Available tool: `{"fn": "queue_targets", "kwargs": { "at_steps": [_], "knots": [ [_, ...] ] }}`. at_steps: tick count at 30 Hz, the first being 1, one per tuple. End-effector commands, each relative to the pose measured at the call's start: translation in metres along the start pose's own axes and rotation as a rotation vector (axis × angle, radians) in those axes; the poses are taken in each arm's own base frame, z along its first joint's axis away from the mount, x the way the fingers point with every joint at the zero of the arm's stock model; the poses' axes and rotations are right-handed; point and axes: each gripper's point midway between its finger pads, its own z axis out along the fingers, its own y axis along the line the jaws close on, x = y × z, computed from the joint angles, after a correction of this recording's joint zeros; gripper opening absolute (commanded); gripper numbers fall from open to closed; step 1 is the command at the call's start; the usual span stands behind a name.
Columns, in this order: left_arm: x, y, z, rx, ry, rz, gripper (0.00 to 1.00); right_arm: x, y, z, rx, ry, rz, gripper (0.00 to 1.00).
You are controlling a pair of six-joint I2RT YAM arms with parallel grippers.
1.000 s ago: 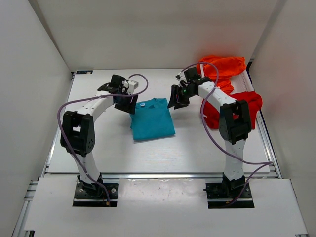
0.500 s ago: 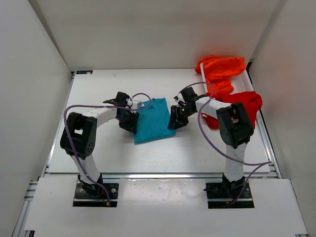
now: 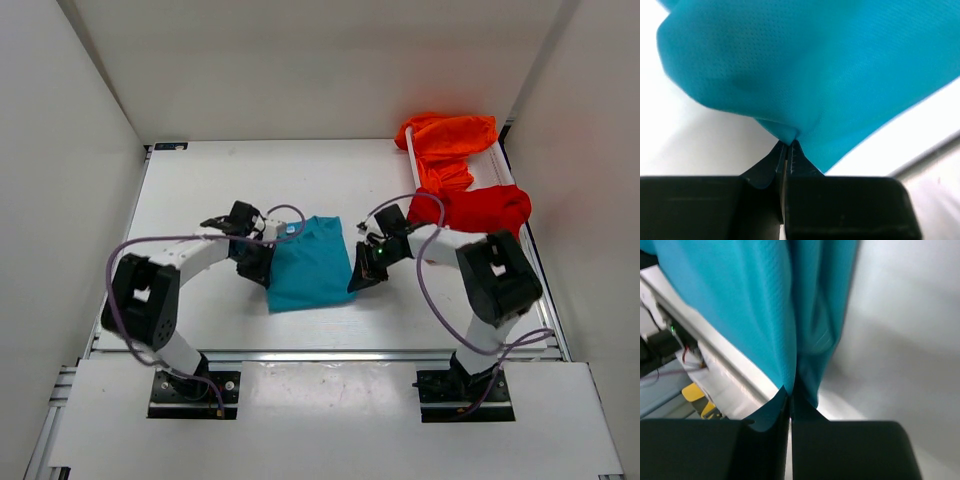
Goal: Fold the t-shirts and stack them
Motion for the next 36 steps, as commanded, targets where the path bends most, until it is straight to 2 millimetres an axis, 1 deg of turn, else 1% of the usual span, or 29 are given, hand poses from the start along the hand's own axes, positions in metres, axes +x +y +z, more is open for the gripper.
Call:
{"fn": "queue_targets", "kwargs": {
  "at_steps": [1,2,3,5,6,7,9,10,11,12,13,14,15,17,18,19,20,21,22,23,24,26,27,29,30,31,33,34,36],
  "knots": [
    [0.034,-0.021,-0.016,0.029,0.045,0.084,0.04,0.033,0.022,-0.013,-0.063,0.012,-0.042,0.02],
    [0.037,-0.025,-0.02,0.023,0.042,0.107,0.06,0.049,0.019,-0.014,-0.056,0.032,-0.032,0.04],
    [0.047,-0.029,-0.02,0.037,0.062,0.116,0.07,0.06,0.021,-0.019,-0.067,0.028,-0.03,0.05],
    [0.067,-0.029,-0.018,0.054,0.106,0.101,0.13,0.082,0.021,-0.019,-0.073,0.053,-0.024,0.11],
    [0.071,-0.034,-0.019,0.06,0.122,0.111,0.16,0.093,0.022,-0.02,-0.075,0.062,-0.027,0.2],
    [0.072,-0.032,-0.02,0.029,0.123,0.125,0.18,0.097,0.025,-0.02,-0.082,0.061,-0.032,0.25],
    [0.073,-0.033,-0.024,0.024,0.136,0.152,0.29,0.111,0.024,-0.024,-0.082,0.063,-0.023,0.37],
    [0.077,-0.032,-0.026,0.029,0.148,0.151,0.33,0.115,0.025,-0.028,-0.088,0.053,-0.032,0.39],
    [0.073,-0.03,-0.027,0.016,0.136,0.148,0.42,0.116,0.023,-0.029,-0.078,0.045,-0.022,0.43],
    [0.078,-0.024,-0.03,0.007,0.153,0.124,0.5,0.112,0.024,-0.033,-0.081,0.014,-0.031,0.45],
    [0.078,-0.019,-0.033,0.001,0.147,0.119,0.52,0.107,0.023,-0.038,-0.082,-0.012,-0.026,0.46],
    [0.075,-0.012,-0.034,-0.017,0.132,0.109,0.53,0.1,0.017,-0.041,-0.063,-0.047,-0.02,0.47],
    [0.071,-0.006,-0.039,-0.019,0.108,0.085,0.55,0.086,0.02,-0.047,-0.059,-0.099,-0.047,0.48],
    [0.053,0.005,-0.052,-0.032,0.037,0.055,0.55,0.058,0.026,-0.056,-0.051,-0.169,-0.093,0.5],
    [0.041,0.009,-0.058,-0.044,-0.001,0.059,0.56,0.046,0.023,-0.058,-0.033,-0.203,-0.125,0.53],
    [0.029,0.014,-0.062,-0.054,-0.049,0.061,0.58,0.028,0.03,-0.061,-0.033,-0.237,-0.174,0.57],
    [0.014,0.015,-0.066,-0.05,-0.105,0.065,0.59,0.012,0.031,-0.059,-0.022,-0.252,-0.208,0.58],
    [0.006,0.015,-0.068,-0.051,-0.131,0.067,0.61,0.0,0.032,-0.061,-0.021,-0.271,-0.223,0.59],
    [-0.004,0.013,-0.067,-0.037,-0.163,0.083,0.62,-0.019,0.035,-0.061,-0.004,-0.287,-0.252,0.6],
    [-0.011,0.011,-0.066,-0.024,-0.183,0.093,0.62,-0.036,0.038,-0.059,-0.007,-0.296,-0.289,0.61],
    [-0.012,0.009,-0.063,-0.01,-0.187,0.093,0.61,-0.044,0.04,-0.057,-0.005,-0.296,-0.299,0.61],
    [-0.021,0.004,-0.055,0.01,-0.216,0.117,0.63,-0.069,0.041,-0.052,0.0,-0.3,-0.332,0.61],
    [-0.022,0.003,-0.048,0.02,-0.216,0.106,0.63,-0.075,0.035,-0.047,-0.004,-0.29,-0.316,0.61],
    [-0.027,-0.003,-0.043,0.06,-0.225,0.097,0.63,-0.087,0.035,-0.046,-0.02,-0.299,-0.32,0.62],
    [-0.031,-0.003,-0.039,0.07,-0.233,0.078,0.63,-0.087,0.033,-0.04,-0.02,-0.285,-0.32,0.61],
    [-0.034,-0.001,-0.037,0.066,-0.233,0.071,0.64,-0.091,0.034,-0.041,-0.029,-0.289,-0.318,0.61],
    [-0.033,-0.002,-0.032,0.076,-0.215,0.066,0.64,-0.086,0.028,-0.032,-0.03,-0.256,-0.31,0.61],
    [-0.033,-0.002,-0.029,0.08,-0.209,0.07,0.64,-0.084,0.036,-0.031,-0.044,-0.254,-0.327,0.61],
    [-0.03,-0.002,-0.025,0.079,-0.183,0.072,0.63,-0.079,0.033,-0.025,-0.046,-0.226,-0.316,0.6]
  ]
}}
